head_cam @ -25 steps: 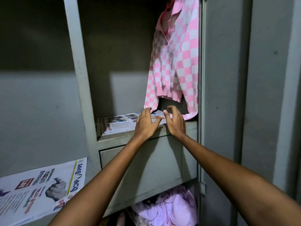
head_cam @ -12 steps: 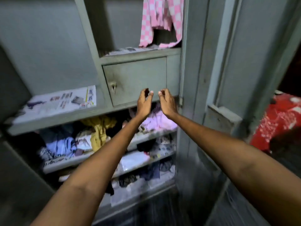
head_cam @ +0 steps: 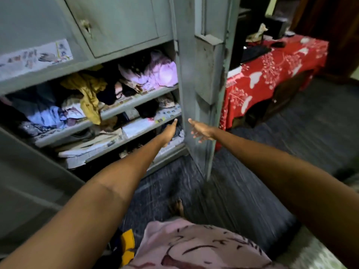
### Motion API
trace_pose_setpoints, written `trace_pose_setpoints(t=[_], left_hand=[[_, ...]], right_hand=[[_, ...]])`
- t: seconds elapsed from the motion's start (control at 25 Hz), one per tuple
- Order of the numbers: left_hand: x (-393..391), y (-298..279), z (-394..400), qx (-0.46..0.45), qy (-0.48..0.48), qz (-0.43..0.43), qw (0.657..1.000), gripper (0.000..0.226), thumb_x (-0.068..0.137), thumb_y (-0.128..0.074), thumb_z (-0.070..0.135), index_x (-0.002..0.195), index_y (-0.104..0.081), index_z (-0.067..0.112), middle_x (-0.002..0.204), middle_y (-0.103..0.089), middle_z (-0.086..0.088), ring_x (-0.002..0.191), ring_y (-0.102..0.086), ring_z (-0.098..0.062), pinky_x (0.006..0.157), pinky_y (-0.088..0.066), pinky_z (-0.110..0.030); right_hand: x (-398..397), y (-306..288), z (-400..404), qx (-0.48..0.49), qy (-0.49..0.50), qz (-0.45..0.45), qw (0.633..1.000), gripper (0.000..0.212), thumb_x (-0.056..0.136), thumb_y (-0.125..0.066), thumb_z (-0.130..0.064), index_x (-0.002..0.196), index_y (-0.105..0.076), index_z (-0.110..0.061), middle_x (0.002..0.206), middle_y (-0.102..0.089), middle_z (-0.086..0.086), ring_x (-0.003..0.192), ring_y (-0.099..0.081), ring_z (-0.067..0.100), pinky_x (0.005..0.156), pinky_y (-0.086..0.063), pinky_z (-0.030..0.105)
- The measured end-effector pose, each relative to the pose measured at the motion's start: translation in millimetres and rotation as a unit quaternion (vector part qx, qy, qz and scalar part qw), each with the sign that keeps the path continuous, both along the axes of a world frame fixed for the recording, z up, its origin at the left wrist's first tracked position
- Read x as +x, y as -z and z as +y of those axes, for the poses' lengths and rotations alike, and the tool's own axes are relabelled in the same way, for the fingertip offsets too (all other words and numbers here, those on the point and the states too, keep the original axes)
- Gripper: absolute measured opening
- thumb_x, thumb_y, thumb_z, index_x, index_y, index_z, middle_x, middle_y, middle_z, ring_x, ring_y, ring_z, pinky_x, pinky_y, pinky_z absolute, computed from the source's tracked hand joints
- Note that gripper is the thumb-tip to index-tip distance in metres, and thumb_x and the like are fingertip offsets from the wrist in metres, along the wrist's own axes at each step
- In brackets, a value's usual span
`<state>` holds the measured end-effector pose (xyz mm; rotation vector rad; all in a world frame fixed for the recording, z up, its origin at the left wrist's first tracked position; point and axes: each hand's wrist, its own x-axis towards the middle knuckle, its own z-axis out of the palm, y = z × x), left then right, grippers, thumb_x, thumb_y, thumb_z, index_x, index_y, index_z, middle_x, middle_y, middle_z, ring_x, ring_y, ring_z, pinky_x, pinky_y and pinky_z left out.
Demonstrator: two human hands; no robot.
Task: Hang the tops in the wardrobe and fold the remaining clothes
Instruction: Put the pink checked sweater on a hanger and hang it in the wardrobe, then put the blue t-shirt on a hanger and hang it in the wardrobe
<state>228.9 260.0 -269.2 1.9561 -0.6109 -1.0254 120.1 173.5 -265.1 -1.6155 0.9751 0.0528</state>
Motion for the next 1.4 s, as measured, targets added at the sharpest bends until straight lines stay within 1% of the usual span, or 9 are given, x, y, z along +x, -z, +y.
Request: trace_pose_setpoints(t=[0.28,0.44,0.56,0.76,0.92,1.12,1.2,1.28,1.4], left_hand=[[-87.0,35.4,-41.5,0.088,0.092,0.049,0.991,0.064,0.099,-0.017,0.054,0.115,-0.051,0.003,0.094,-0.054,-0.006,0.073,-0.05,-0.019,0.075,-0.038,-0.03],[-187.6,12.0,-81.6,0.084,0.211,0.042,0.973,0.054,0.101,-0.019,0.047,0.123,-0.047,0.006,0.112,-0.051,-0.009,0.102,-0.055,-0.027,0.089,-0.039,-0.034],[-262.0,3.5,-119.3,0.08,0.321,-0.024,0.943,0.062,0.1,-0.025,0.049,0.138,-0.039,0.003,0.142,-0.04,-0.007,0.129,-0.041,-0.028,0.108,-0.033,-0.037],[-386.0,5.2,-167.8,0.052,0.45,-0.056,0.89,0.064,0.1,-0.026,0.048,0.145,-0.03,0.003,0.149,-0.034,-0.015,0.134,-0.035,-0.031,0.111,-0.03,-0.04],[-463.5,6.0,-203.1,0.033,0.525,-0.072,0.847,0.059,0.102,-0.026,0.042,0.147,-0.024,0.003,0.153,-0.025,-0.012,0.138,-0.028,-0.029,0.109,-0.026,-0.037],[-532.3,38.5,-280.5,0.036,0.555,-0.067,0.829,0.034,0.103,-0.028,0.035,0.1,-0.051,0.011,0.104,-0.05,-0.001,0.11,-0.043,-0.024,0.086,-0.032,-0.031],[-555.8,44.8,-321.2,0.04,0.565,-0.066,0.821,0.032,0.103,-0.03,0.035,0.089,-0.047,0.012,0.093,-0.046,0.001,0.102,-0.041,-0.02,0.08,-0.029,-0.027],[-576.6,46.4,-363.2,0.043,0.58,-0.069,0.81,0.03,0.102,-0.032,0.035,0.103,-0.05,0.011,0.112,-0.052,-0.009,0.106,-0.044,-0.021,0.082,-0.03,-0.028],[-612.8,44.6,-423.7,0.04,0.59,-0.089,0.801,0.046,0.102,-0.033,0.036,0.127,-0.044,0.0,0.124,-0.049,-0.017,0.122,-0.045,-0.031,0.086,-0.035,-0.032]], right_hand=[[-158.8,24.7,-9.9,0.056,0.165,0.024,0.984,0.062,0.098,-0.022,-0.054,0.142,-0.034,-0.013,0.122,-0.051,0.006,0.117,-0.048,0.028,0.095,-0.038,0.044],[-249.4,14.2,-23.7,0.041,0.317,-0.017,0.947,0.054,0.099,-0.025,-0.049,0.137,-0.04,-0.012,0.114,-0.049,0.003,0.104,-0.05,0.022,0.088,-0.039,0.04],[-310.5,10.9,-28.7,0.024,0.409,-0.029,0.912,0.059,0.1,-0.024,-0.047,0.143,-0.034,-0.008,0.147,-0.036,0.01,0.133,-0.036,0.029,0.101,-0.035,0.043],[-405.5,27.7,-46.9,-0.016,0.55,-0.045,0.834,0.059,0.101,-0.027,-0.045,0.141,-0.037,-0.004,0.116,-0.054,0.006,0.116,-0.044,0.02,0.093,-0.031,0.029],[-473.2,40.6,-68.6,-0.047,0.641,-0.056,0.764,0.06,0.1,-0.029,-0.045,0.141,-0.037,-0.003,0.145,-0.039,0.014,0.133,-0.037,0.03,0.106,-0.032,0.035],[-541.8,60.0,-129.6,-0.04,0.699,-0.043,0.713,0.065,0.099,-0.029,-0.05,0.143,-0.032,-0.002,0.149,-0.033,0.016,0.133,-0.036,0.032,0.109,-0.031,0.042],[-565.8,65.8,-162.8,-0.03,0.714,-0.03,0.699,0.064,0.098,-0.03,-0.05,0.141,-0.035,-0.003,0.141,-0.042,0.012,0.125,-0.043,0.03,0.102,-0.038,0.037],[-587.1,67.6,-193.3,-0.02,0.723,-0.021,0.691,0.062,0.099,-0.03,-0.048,0.139,-0.037,-0.001,0.115,-0.052,0.008,0.102,-0.051,0.025,0.078,-0.042,0.029],[-616.9,68.6,-237.8,-0.015,0.734,-0.011,0.679,0.06,0.1,-0.03,-0.045,0.137,-0.038,0.002,0.12,-0.05,0.013,0.1,-0.053,0.025,0.079,-0.04,0.029]])
